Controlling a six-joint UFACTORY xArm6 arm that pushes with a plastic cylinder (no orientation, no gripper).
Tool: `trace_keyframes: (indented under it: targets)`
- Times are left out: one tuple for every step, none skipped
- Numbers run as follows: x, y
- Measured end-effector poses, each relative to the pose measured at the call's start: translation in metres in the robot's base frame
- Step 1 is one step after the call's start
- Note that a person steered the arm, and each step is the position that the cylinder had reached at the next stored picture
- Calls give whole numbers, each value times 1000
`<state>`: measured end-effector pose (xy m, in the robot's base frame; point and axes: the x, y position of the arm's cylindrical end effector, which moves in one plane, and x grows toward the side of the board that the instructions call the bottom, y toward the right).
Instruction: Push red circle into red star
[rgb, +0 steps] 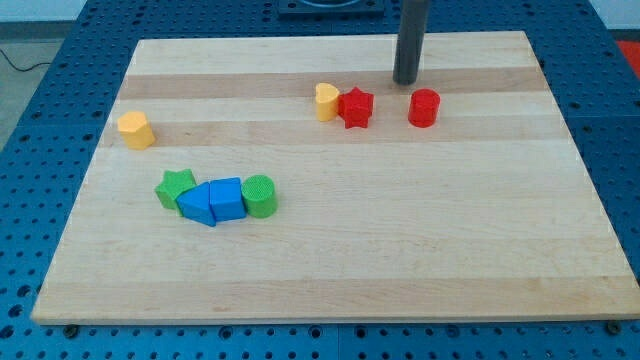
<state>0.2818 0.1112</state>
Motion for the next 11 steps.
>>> trace_keyframes:
  targets:
    - [4, 75]
    - [39, 117]
    - [59, 111]
    - [59, 82]
    - [69, 72]
    - [72, 72]
    - [70, 72]
    - [69, 72]
    - [69, 70]
    - [69, 51]
    - [69, 22]
